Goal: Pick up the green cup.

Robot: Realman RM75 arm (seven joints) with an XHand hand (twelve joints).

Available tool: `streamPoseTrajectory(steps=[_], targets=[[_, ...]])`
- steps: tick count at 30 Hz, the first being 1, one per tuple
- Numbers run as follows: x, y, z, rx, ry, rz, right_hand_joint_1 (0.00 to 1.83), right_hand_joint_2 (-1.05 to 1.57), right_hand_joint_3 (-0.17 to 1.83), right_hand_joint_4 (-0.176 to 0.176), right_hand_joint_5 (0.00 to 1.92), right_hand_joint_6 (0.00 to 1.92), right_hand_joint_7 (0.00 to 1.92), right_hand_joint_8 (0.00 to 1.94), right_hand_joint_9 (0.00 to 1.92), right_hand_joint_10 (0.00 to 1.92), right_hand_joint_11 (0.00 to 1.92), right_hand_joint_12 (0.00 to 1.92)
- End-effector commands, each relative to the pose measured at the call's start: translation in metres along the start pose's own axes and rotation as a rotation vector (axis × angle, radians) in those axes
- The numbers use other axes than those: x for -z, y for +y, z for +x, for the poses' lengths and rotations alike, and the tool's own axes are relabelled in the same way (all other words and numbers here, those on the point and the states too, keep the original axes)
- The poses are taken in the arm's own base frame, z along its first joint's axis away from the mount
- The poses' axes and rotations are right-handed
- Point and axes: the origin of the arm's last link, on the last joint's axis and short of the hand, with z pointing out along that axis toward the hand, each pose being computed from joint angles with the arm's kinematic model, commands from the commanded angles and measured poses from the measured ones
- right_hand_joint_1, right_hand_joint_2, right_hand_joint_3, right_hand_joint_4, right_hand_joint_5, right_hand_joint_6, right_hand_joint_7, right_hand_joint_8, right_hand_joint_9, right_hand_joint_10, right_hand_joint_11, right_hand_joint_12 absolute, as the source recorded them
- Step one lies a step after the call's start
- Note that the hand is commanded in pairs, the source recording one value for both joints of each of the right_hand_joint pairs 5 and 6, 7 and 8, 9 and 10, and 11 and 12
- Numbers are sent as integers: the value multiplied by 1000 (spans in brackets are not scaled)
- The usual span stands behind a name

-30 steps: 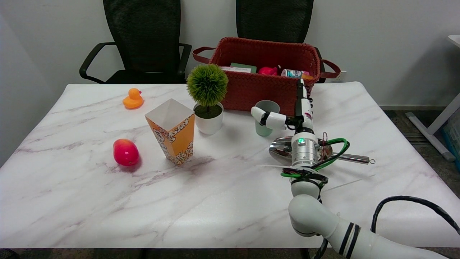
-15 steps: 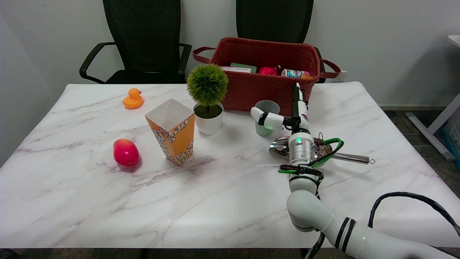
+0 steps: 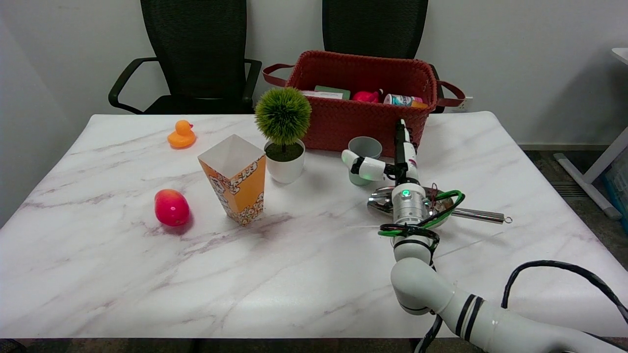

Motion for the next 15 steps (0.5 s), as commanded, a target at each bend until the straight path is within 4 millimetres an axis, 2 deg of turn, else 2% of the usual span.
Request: streamPoseTrajectory(steps=[1, 15], targets=[[-3, 9, -4, -15, -32, -37, 1184, 230, 768, 0, 0, 0, 0, 0, 60, 60, 0, 0], [-3, 14, -6, -16, -44, -55, 1179, 241, 769, 0, 0, 0, 28, 28, 132, 132, 0, 0]])
